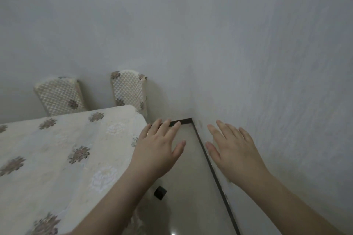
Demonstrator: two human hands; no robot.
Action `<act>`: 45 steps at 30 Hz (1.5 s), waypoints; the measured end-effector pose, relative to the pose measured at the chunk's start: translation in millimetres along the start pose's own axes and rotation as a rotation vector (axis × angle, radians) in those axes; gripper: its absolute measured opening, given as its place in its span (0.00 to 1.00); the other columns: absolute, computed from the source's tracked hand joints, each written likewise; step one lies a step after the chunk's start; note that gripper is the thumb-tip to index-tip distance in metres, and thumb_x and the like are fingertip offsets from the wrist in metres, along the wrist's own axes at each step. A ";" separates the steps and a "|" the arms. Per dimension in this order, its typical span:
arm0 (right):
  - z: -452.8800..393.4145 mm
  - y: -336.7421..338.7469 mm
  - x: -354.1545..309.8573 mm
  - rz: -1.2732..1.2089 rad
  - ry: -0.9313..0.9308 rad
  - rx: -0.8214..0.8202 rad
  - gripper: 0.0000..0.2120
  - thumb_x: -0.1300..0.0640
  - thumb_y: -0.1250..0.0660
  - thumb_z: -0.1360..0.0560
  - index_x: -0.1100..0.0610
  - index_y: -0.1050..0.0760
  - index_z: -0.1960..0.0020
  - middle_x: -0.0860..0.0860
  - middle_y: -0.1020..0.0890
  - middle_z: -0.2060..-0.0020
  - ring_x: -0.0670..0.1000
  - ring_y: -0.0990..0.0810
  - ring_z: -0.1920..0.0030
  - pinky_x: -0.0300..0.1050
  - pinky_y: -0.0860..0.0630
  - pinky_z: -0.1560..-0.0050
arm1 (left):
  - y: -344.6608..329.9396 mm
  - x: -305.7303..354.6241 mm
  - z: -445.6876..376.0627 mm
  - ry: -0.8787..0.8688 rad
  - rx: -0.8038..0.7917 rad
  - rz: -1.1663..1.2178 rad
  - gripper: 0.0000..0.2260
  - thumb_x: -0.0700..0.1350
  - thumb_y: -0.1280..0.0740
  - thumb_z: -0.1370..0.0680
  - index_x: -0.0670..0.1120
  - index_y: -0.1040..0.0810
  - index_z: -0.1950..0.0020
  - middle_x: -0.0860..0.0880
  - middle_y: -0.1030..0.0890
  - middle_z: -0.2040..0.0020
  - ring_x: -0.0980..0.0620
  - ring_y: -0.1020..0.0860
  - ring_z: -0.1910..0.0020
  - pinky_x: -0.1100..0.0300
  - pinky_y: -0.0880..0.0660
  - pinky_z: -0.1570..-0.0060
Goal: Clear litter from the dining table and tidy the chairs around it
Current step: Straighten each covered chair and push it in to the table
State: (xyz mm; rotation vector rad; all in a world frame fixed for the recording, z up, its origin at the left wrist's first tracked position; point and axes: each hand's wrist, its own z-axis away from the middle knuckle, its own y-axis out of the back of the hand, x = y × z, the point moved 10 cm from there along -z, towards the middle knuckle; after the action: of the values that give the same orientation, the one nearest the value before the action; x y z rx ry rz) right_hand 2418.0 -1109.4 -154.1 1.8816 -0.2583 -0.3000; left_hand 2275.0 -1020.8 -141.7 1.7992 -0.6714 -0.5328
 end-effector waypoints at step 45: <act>-579.7 -273.7 -25.0 -0.200 0.291 -0.085 0.30 0.38 0.52 0.24 0.53 0.30 0.31 0.54 0.24 0.35 0.56 0.26 0.36 0.55 0.29 0.38 | -254.7 -247.7 -468.6 0.282 -0.073 -0.098 0.25 0.62 0.48 0.22 0.52 0.29 0.30 0.49 0.27 0.30 0.46 0.32 0.29 0.49 0.40 0.30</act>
State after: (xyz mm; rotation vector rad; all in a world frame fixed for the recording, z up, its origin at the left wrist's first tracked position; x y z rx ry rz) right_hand 2594.8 -497.4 -230.4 1.8422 0.1384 -0.1655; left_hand 2442.4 -464.2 -230.8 1.8007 -0.3675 -0.3538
